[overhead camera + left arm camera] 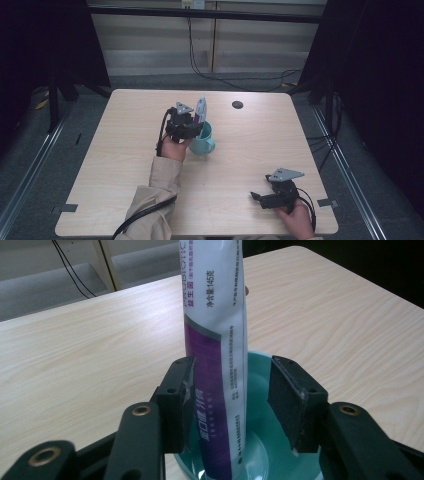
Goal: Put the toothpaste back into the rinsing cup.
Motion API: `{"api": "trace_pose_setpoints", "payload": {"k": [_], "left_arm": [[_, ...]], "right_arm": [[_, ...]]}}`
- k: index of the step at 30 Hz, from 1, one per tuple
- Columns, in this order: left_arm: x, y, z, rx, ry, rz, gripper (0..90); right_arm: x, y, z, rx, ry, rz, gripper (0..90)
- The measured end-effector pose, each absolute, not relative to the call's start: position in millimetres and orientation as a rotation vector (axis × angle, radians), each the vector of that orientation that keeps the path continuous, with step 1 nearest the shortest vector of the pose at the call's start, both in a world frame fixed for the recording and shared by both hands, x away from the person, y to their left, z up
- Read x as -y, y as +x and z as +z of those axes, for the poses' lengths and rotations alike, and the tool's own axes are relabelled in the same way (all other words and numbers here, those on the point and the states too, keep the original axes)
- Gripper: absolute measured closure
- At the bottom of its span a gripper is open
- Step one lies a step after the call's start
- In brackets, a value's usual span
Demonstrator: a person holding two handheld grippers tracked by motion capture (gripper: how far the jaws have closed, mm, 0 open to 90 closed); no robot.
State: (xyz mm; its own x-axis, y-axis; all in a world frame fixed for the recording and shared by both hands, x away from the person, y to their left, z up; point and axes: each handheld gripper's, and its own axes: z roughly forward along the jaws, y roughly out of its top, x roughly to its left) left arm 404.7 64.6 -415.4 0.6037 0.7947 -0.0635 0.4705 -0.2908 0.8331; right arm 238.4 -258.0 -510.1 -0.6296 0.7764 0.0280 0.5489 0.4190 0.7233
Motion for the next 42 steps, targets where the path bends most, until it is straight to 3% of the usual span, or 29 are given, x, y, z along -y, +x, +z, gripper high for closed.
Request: {"api": "trace_pose_setpoints", "payload": {"k": [18, 31, 42], "left_arm": [[-70.0, 402.5, -407.6, -0.984, 1.963, 0.480, 38.1], [-77.3, 396.5, -404.1, -0.945, 1.975, 0.416, 26.7], [-89.8, 393.5, -406.0, -0.934, 1.965, 0.349, 23.0]], "right_arm": [[258.0, 238.3, -510.1, -2.367, 1.146, 1.032, 13.4], [258.1, 238.4, -510.2, -2.367, 1.144, 1.033, 13.5], [258.0, 238.4, -510.1, -2.367, 1.146, 1.032, 13.5]]}}
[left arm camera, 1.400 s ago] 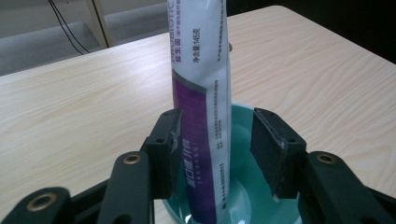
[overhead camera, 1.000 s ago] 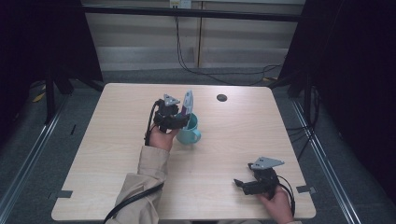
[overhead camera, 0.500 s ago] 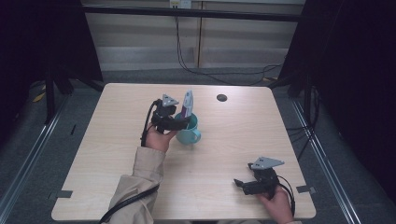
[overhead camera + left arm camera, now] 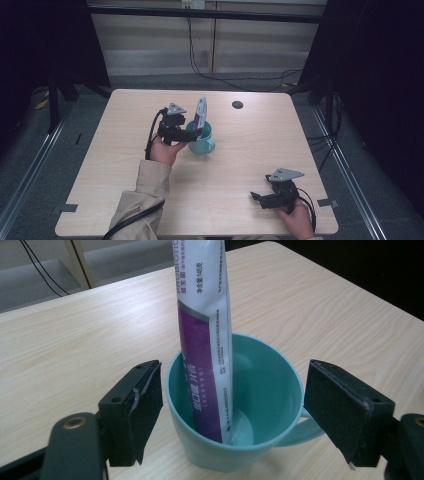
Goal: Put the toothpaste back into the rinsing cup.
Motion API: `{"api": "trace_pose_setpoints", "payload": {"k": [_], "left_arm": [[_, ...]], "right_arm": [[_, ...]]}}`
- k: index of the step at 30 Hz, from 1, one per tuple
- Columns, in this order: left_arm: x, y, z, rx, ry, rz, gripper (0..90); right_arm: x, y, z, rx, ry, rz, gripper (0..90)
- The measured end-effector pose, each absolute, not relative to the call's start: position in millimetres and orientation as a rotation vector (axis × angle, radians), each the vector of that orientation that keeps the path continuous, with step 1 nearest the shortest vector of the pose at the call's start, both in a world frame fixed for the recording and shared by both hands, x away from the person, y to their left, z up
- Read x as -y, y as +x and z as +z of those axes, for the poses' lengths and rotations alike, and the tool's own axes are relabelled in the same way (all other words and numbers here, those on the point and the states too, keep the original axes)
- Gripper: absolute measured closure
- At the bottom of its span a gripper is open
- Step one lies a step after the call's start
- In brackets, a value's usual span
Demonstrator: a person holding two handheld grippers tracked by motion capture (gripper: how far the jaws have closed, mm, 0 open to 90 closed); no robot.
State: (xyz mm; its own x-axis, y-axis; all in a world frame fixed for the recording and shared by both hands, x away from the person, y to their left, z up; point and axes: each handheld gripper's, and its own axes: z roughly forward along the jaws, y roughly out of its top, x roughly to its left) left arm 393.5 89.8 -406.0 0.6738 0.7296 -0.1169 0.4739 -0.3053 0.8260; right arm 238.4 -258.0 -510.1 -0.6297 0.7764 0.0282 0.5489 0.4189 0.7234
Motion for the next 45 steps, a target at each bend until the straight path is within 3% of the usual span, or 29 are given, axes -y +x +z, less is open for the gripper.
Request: {"api": "trace_pose_setpoints", "payload": {"k": [45], "left_arm": [[-144.8, 367.4, -426.4, -0.959, 2.013, 0.334, 15.3]], "right_arm": [[258.1, 238.4, -510.1, -2.367, 1.144, 1.032, 13.5]]}}
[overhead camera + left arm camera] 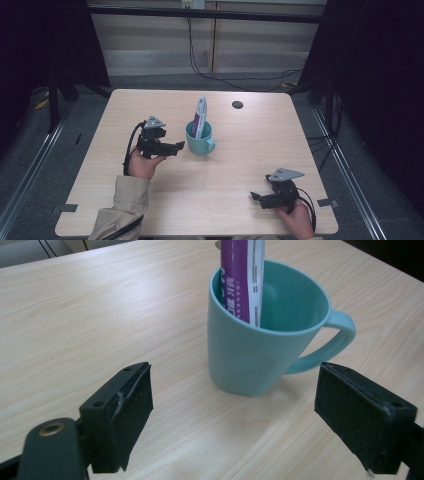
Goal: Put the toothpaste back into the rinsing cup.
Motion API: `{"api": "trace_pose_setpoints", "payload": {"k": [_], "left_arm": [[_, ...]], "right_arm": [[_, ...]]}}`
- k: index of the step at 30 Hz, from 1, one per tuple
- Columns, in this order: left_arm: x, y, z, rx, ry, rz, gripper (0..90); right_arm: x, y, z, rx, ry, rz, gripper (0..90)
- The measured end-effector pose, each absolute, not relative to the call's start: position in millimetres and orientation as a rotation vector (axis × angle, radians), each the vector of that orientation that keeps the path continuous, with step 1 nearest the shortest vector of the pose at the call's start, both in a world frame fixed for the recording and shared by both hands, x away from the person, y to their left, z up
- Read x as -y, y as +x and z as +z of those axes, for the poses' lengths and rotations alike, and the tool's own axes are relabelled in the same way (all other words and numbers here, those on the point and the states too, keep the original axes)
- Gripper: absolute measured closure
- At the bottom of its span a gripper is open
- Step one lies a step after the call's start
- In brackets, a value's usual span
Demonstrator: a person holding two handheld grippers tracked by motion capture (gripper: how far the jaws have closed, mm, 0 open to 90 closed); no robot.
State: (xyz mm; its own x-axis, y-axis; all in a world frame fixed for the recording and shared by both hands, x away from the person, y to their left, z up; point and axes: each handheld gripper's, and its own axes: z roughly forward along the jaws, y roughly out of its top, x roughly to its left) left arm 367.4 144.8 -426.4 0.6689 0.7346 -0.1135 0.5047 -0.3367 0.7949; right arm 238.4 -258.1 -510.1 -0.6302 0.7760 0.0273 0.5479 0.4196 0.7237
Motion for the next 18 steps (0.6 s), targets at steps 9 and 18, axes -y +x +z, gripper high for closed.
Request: {"api": "trace_pose_setpoints", "payload": {"k": [9, 18], "left_arm": [[-152.4, 360.2, -437.8, -0.963, 2.015, 0.319, 15.2], [-160.6, 353.9, -449.5, -0.966, 2.026, 0.310, 15.1]], "right_arm": [[258.1, 238.4, -510.1, -2.367, 1.145, 1.032, 13.5], [258.1, 238.4, -510.1, -2.367, 1.145, 1.032, 13.5]]}}
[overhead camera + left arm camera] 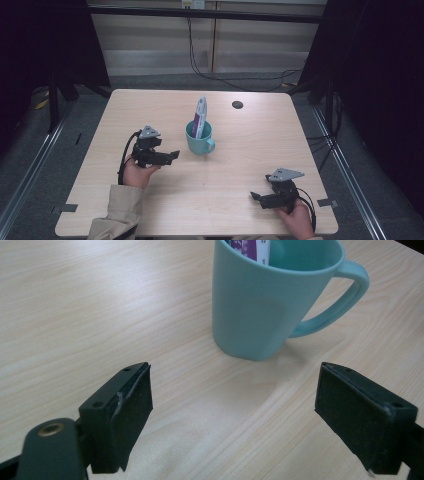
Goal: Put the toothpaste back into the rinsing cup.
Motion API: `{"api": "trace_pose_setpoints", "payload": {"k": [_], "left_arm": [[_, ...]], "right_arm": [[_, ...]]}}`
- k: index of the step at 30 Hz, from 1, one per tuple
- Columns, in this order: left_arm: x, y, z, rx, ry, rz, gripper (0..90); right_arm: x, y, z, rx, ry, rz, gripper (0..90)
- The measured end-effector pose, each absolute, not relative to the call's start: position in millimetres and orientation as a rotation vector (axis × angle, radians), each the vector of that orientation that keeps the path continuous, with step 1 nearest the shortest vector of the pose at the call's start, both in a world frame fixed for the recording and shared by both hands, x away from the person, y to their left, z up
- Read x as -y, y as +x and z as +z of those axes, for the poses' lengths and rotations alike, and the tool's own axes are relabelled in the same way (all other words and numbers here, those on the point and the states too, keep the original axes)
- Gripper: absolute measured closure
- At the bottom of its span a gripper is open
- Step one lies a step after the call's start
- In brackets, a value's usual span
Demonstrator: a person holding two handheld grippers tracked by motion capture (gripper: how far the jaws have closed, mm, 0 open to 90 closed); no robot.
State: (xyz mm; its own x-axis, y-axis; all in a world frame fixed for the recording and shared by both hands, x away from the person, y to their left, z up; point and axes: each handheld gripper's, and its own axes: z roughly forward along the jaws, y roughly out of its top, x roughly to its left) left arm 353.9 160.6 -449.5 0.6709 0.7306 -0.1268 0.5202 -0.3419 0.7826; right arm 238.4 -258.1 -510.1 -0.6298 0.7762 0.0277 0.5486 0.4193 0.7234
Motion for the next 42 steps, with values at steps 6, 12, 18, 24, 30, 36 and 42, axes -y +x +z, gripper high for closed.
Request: {"api": "trace_pose_setpoints", "payload": {"k": [6, 12, 18, 24, 30, 36, 42], "left_arm": [[-160.8, 348.1, -457.9, -0.953, 2.038, 0.316, 15.0], [-162.5, 343.1, -467.5, -0.954, 2.066, 0.315, 14.9], [-165.4, 339.2, -478.5, -0.963, 2.105, 0.321, 14.8], [-168.7, 334.4, -485.2, -0.964, 2.128, 0.339, 14.8], [-171.9, 330.2, -492.0, -0.966, 2.140, 0.348, 14.7], [-172.9, 328.5, -494.9, -0.956, 2.156, 0.357, 14.4], [-173.8, 327.4, -497.1, -0.954, 2.165, 0.364, 13.7]], "right_arm": [[258.1, 238.4, -510.2, -2.367, 1.143, 1.032, 13.5], [258.1, 238.4, -510.2, -2.367, 1.144, 1.032, 13.4], [258.0, 238.4, -510.2, -2.367, 1.145, 1.032, 13.4], [258.0, 238.4, -510.2, -2.367, 1.145, 1.032, 13.5], [258.1, 238.4, -510.2, -2.367, 1.144, 1.032, 13.4], [258.1, 238.4, -510.2, -2.367, 1.145, 1.032, 13.5], [258.0, 238.4, -510.2, -2.367, 1.145, 1.032, 13.5]]}}
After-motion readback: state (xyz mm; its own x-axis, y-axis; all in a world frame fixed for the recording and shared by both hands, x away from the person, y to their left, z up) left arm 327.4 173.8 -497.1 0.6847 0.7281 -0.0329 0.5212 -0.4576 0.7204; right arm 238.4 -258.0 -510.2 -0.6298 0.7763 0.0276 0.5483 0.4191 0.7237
